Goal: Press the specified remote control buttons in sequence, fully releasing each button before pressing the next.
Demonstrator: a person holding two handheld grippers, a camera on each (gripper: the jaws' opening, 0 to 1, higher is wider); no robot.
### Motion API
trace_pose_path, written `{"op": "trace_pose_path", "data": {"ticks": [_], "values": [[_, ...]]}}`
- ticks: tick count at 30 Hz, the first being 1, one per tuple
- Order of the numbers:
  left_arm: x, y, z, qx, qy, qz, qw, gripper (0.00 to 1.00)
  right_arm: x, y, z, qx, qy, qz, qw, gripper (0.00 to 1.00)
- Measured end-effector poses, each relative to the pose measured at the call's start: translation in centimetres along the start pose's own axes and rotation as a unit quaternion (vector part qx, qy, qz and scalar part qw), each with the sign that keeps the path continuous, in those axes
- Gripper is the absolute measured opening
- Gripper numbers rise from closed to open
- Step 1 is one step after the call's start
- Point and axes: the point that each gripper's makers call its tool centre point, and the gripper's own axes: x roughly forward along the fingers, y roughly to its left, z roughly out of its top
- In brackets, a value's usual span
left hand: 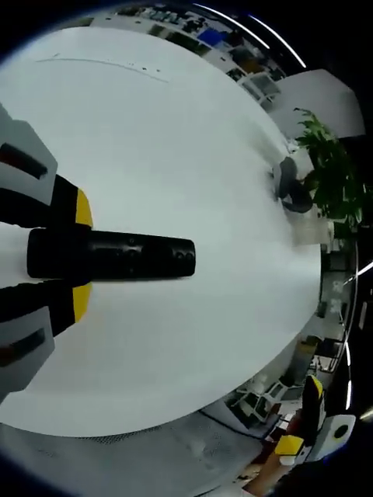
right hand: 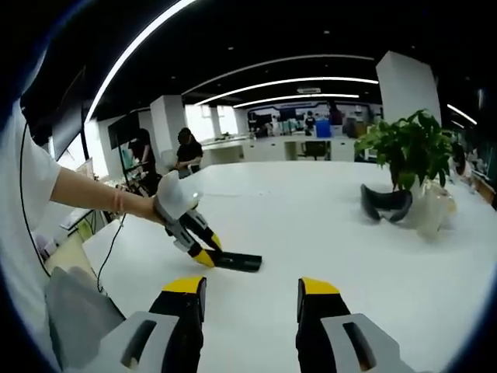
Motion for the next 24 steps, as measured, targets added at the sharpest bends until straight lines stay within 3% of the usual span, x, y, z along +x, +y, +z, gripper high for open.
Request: {"op": "trace_pose_path", "data": {"ticks": [24], "values": [[-0.8,-6.9,-1.3,0.011,-0.012,-0.012,0.9998,0.24,1.5,2.1,-1.5,-0.017,0.032,0.043,0.9984,0.44]]}}
